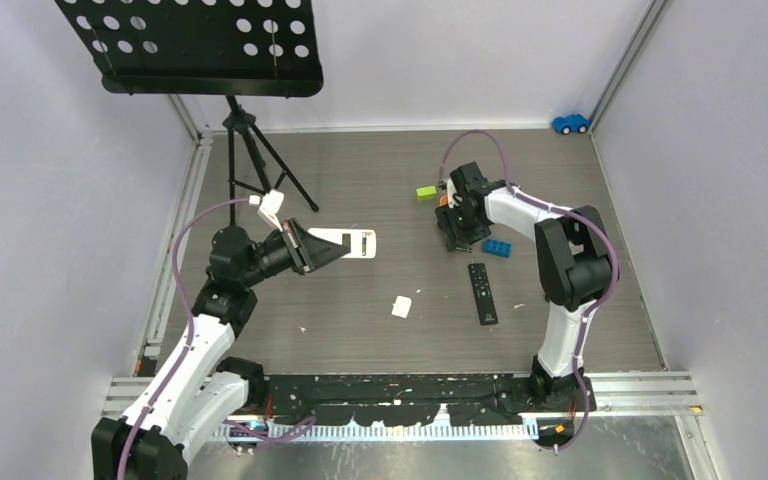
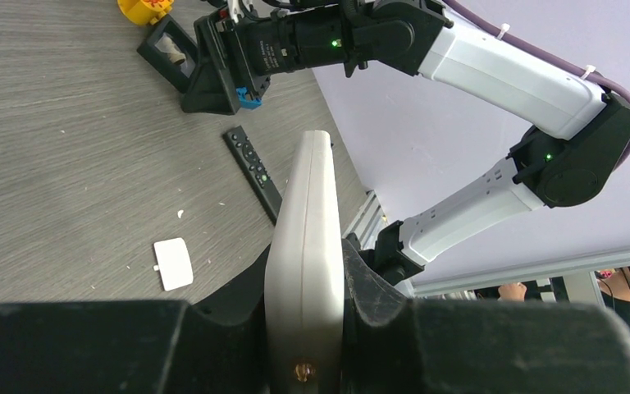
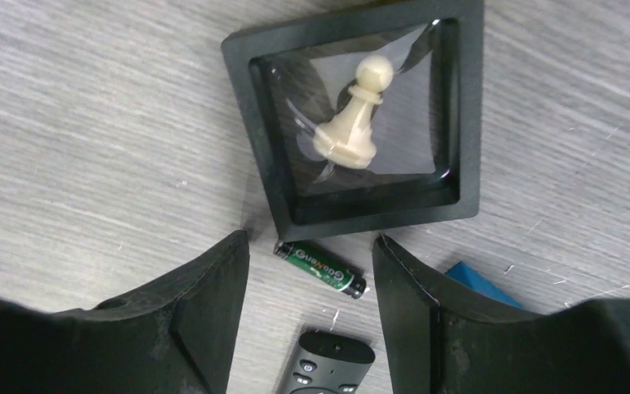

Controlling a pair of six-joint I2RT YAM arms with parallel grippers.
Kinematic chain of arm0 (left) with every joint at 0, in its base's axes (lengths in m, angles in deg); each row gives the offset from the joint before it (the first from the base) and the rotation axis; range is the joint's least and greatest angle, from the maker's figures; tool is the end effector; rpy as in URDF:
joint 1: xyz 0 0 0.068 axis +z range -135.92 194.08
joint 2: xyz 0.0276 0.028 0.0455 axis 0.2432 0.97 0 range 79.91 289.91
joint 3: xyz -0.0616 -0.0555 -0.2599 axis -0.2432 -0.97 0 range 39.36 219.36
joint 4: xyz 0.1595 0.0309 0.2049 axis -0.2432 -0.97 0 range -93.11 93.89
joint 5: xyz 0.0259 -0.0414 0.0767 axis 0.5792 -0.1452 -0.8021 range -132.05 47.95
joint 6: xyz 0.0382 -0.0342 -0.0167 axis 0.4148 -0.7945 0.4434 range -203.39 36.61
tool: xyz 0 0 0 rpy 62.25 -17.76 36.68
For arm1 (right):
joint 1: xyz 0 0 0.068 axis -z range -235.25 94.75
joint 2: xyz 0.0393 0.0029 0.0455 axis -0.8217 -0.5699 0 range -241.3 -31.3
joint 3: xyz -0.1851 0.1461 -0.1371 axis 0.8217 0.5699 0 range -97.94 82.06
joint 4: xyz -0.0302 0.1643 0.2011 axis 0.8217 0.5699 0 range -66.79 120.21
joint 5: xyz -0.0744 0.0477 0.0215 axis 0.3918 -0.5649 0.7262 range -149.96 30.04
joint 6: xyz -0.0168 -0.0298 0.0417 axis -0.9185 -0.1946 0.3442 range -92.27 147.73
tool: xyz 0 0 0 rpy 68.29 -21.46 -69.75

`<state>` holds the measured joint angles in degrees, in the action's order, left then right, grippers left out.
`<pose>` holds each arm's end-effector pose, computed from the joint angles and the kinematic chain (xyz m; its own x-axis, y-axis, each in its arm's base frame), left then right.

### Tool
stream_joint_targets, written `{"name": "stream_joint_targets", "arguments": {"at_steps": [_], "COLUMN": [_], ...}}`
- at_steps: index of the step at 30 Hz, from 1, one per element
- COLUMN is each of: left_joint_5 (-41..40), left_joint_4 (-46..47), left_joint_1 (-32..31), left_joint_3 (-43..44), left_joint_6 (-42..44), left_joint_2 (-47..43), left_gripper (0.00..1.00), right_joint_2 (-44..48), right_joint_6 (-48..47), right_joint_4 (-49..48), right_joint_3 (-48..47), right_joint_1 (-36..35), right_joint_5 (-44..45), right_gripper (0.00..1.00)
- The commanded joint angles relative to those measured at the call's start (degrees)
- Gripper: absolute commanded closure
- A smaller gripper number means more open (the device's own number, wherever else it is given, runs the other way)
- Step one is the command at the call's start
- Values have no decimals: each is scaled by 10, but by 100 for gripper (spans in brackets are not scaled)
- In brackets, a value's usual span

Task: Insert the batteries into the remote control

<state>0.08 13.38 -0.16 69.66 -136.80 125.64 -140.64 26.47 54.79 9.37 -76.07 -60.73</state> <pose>0.1761 -0.0694 0.2848 -0.7254 -0.4303 -0.5372 0.4138 0.3511 -0.8400 0.3554 0.1356 0.1626 -0.8600 -0.3505 -0.3710 -0.3790 0.9254 0.0044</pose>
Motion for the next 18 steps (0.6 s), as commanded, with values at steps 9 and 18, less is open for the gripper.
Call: {"name": "stream_joint_targets", "arguments": {"at_steps": [9, 18], "left_joint_5": [15, 19], "left_joint_4": [15, 12], "left_joint_1": [-1, -1], "left_joint_3": [14, 13], "left_joint_6": [1, 3], "left_joint_2": [-23, -22], "left_gripper": [100, 100], "right_joint_2": [1, -34], "right_joint_6": [5, 19], "right_joint_4": [108, 115], "right_joint_3": [3, -14], "right_joint_1": [-4, -11], "right_joint_5": [-67, -16], "right_gripper": [42, 71]}}
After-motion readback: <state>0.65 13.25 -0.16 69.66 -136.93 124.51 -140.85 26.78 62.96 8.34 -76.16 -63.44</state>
